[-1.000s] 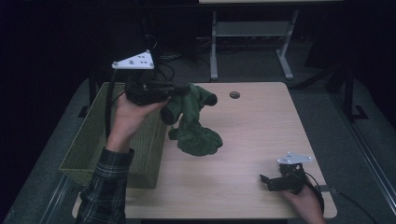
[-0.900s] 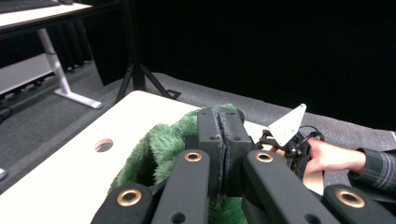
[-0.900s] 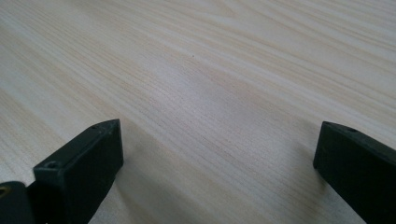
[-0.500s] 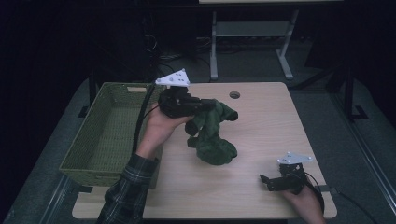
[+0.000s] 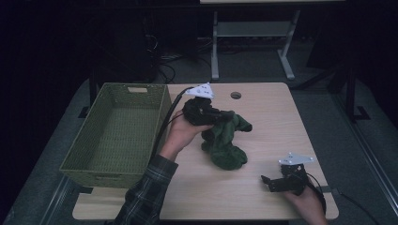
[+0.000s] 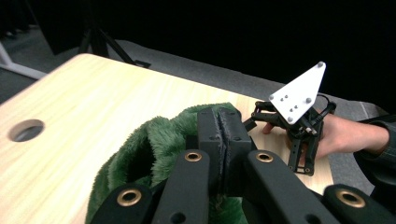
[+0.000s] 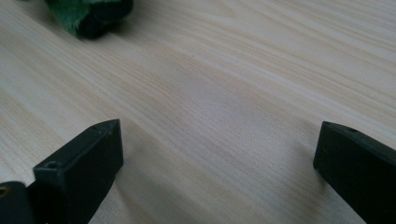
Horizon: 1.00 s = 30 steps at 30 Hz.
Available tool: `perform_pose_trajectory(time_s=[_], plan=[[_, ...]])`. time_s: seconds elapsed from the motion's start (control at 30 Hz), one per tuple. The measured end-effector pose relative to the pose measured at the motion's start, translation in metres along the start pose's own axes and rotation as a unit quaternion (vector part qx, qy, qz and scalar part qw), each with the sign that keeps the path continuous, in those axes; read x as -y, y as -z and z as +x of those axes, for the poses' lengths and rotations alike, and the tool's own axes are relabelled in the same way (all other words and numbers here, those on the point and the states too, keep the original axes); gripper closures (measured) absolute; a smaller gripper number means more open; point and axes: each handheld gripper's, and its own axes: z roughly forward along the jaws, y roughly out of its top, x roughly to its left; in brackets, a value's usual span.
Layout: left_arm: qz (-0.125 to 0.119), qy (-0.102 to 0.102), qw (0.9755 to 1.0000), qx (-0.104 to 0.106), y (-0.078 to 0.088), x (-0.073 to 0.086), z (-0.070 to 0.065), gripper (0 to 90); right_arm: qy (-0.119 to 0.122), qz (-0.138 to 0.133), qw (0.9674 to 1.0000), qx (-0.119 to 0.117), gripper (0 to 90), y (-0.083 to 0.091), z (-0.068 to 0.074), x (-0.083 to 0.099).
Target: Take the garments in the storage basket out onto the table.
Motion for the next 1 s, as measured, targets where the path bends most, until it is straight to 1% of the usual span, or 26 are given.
perform_pose_trajectory(time_s=[0.07,0.23,0.3,0.37,0.43,0.53,0.6,0.63,0.67,0.73,0.8,0.9,1.0], plan=[[0.002,0.001,1.0000,0.005,-0.012,0.002,0.001,88.7,0.000,0.000,1.0000,0.000,1.3,0.000,0.000,0.000],[0.020,0.003,0.9997,0.014,-0.037,0.008,0.002,88.3,0.000,0.000,1.0000,0.000,1.3,0.000,0.000,0.000],[0.026,0.009,0.9995,0.017,-0.047,0.013,0.004,88.0,0.000,0.000,1.0000,0.000,1.3,0.000,0.000,0.000],[0.032,0.016,0.9992,0.020,-0.054,0.018,0.008,87.7,0.001,0.000,1.0000,0.000,1.3,0.000,0.000,0.000],[0.039,0.018,0.9988,0.022,-0.061,0.023,0.011,87.3,0.001,0.000,1.0000,0.000,1.3,0.000,0.000,0.000],[0.054,0.023,0.9981,0.020,-0.070,0.033,0.014,86.6,0.001,0.000,1.0000,0.000,1.3,0.000,0.000,0.000],[0.059,0.028,0.9977,0.021,-0.074,0.037,0.016,84.7,0.002,0.001,1.0000,0.001,1.3,0.000,0.000,0.000],[0.058,0.034,0.9974,0.024,-0.076,0.040,0.017,82.0,0.002,0.001,1.0000,0.001,1.3,0.000,0.000,0.000],[0.065,0.038,0.9968,0.025,-0.078,0.042,0.018,76.4,0.002,0.000,1.0000,0.001,1.3,0.000,0.000,0.000],[0.072,0.037,0.9965,0.021,-0.079,0.043,0.017,62.6,0.002,0.000,1.0000,0.001,1.3,0.000,0.000,0.000],[0.071,0.036,0.9966,0.021,-0.077,0.042,0.015,54.4,0.002,0.000,1.0000,0.001,1.3,0.000,0.000,0.000],[0.068,0.026,0.9973,0.009,-0.069,0.039,0.009,44.4,0.002,0.000,1.0000,0.001,1.3,0.000,0.000,0.000],[0.061,0.022,0.9979,-0.004,-0.058,0.037,0.003,40.0,0.002,0.000,1.0000,0.001,1.3,0.000,0.000,0.000]])
